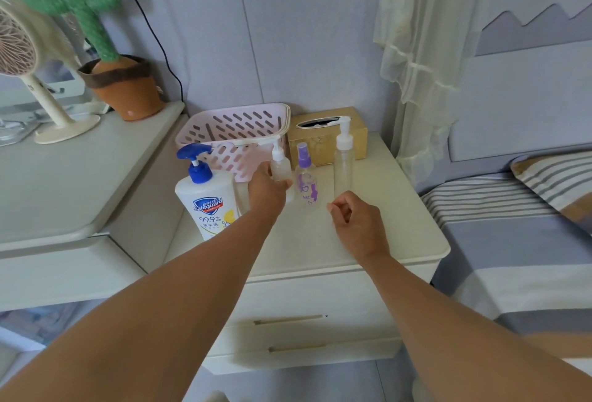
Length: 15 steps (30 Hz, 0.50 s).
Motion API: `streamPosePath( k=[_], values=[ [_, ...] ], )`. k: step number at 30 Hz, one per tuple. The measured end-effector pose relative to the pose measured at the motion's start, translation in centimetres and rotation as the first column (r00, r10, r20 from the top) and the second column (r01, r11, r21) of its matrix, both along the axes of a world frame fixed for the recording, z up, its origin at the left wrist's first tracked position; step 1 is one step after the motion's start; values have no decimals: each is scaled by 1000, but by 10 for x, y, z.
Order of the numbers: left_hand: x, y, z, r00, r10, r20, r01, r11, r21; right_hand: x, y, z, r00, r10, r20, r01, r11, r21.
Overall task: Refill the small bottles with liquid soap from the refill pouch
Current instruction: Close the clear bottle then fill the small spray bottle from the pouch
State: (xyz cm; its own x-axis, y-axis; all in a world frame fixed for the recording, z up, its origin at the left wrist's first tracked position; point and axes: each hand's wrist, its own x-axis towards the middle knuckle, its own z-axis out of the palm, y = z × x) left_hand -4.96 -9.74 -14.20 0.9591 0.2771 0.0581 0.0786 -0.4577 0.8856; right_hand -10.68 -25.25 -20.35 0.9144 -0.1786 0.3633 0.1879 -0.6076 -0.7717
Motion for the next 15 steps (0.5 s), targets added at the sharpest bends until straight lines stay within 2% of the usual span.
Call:
streamPosePath(
  k=[3,6,11,15],
  values=[
    [-6,1,-3,999,44,-17,-44,999,-23,-1,0,0,1000,-1,-2,1,1000,-9],
    [-20,1,-6,994,98,54,-100,994,32,-1,0,2,1000,-1,-2,1,1000,-18],
    [-36,-3,-8,994,-47,98,37,993,109,-1,2,2,1000,-6,-8,6,999,-34],
    [-31,-11,-1,991,-90,94,79,990,120,-1,1,2,1000,-17,-16,16,1000,-27]
  ],
)
